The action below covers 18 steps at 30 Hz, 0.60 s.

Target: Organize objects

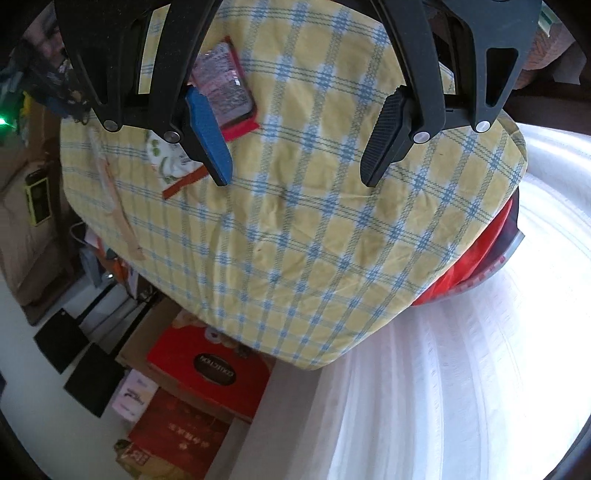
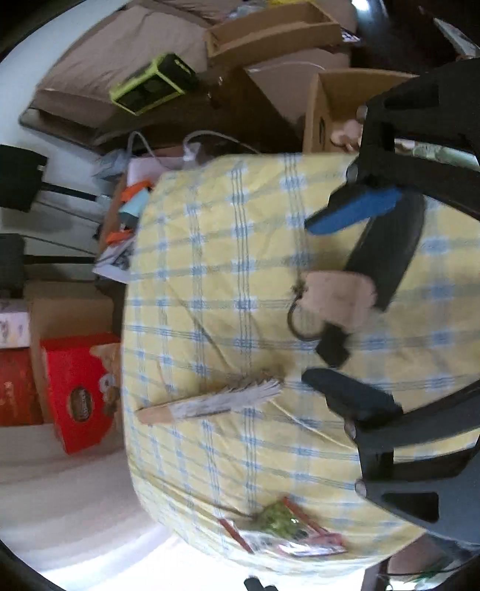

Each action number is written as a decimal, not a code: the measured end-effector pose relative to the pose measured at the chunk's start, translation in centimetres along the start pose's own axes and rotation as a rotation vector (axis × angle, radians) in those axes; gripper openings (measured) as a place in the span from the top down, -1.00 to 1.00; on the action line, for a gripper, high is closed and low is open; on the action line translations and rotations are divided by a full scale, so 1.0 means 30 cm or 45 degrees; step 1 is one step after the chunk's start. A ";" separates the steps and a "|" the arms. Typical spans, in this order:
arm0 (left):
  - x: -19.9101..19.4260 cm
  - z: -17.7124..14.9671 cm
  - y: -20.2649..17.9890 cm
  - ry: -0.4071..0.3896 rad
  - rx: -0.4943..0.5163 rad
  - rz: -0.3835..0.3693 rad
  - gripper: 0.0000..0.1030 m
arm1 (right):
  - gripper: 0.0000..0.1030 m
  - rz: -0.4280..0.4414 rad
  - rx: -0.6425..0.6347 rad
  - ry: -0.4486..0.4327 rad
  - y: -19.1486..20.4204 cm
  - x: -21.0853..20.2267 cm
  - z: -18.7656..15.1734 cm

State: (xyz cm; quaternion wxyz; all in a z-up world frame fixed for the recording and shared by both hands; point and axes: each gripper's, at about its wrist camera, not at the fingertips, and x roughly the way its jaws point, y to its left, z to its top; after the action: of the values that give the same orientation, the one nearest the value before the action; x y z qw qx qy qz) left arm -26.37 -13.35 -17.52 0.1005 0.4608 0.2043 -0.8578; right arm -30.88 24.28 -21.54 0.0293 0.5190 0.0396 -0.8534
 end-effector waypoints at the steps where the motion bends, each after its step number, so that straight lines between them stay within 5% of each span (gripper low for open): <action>1: -0.004 0.003 -0.005 -0.003 0.003 -0.008 -0.34 | -0.07 -0.017 0.000 0.032 0.014 0.023 -0.003; 6: -0.013 -0.001 -0.035 -0.004 0.015 -0.029 -0.34 | 0.17 -0.010 0.011 0.011 0.076 -0.005 -0.036; 7: -0.014 -0.004 -0.044 0.000 0.021 -0.032 -0.34 | 0.45 0.028 0.011 -0.003 0.098 -0.018 -0.036; 8: -0.014 -0.007 -0.053 0.003 0.030 -0.036 -0.34 | 0.51 0.063 0.011 -0.010 0.112 -0.031 -0.039; 13: -0.060 -0.019 -0.111 -0.011 0.071 -0.079 -0.34 | 0.55 0.191 0.009 -0.126 0.167 -0.161 -0.051; 18: -0.116 -0.029 -0.189 -0.041 0.116 -0.139 -0.34 | 0.55 0.185 0.076 -0.197 0.088 -0.289 -0.093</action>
State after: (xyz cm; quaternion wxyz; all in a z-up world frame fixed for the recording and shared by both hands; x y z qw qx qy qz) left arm -25.84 -7.93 -13.60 0.0357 0.4391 0.1884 -0.8777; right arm -24.20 21.99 -15.22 0.0788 0.4536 -0.0259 -0.8874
